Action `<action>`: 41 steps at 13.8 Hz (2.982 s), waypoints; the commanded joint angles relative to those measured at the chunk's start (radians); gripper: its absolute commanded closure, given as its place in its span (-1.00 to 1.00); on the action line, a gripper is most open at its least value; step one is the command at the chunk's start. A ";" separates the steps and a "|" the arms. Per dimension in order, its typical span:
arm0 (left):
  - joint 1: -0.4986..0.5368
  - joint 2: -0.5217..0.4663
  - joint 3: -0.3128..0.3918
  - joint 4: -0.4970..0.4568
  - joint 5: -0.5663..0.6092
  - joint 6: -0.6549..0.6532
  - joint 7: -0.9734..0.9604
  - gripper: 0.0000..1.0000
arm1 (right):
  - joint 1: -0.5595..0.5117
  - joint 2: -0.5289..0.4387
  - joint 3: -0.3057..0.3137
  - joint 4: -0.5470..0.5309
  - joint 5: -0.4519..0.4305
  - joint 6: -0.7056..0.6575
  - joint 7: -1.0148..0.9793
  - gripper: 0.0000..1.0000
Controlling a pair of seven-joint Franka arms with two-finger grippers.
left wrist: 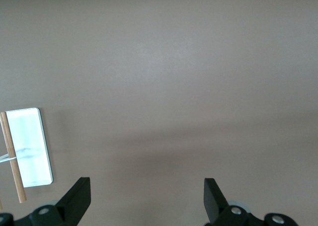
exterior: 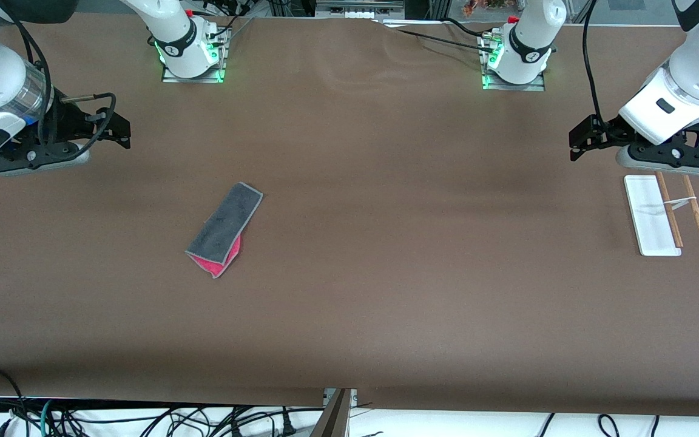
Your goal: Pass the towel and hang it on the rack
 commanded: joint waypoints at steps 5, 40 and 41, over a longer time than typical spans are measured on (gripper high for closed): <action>0.004 0.012 -0.005 0.027 0.023 -0.016 -0.010 -1.00 | 0.003 -0.033 0.006 -0.055 0.001 0.027 0.036 -0.99; 0.001 0.026 -0.022 0.058 0.024 -0.041 -0.022 -1.00 | 0.235 0.343 0.126 -0.532 -0.134 0.906 0.584 -0.95; 0.001 0.026 -0.022 0.058 0.024 -0.041 -0.022 -1.00 | 0.235 0.343 0.124 -0.539 -0.143 0.906 0.582 -0.93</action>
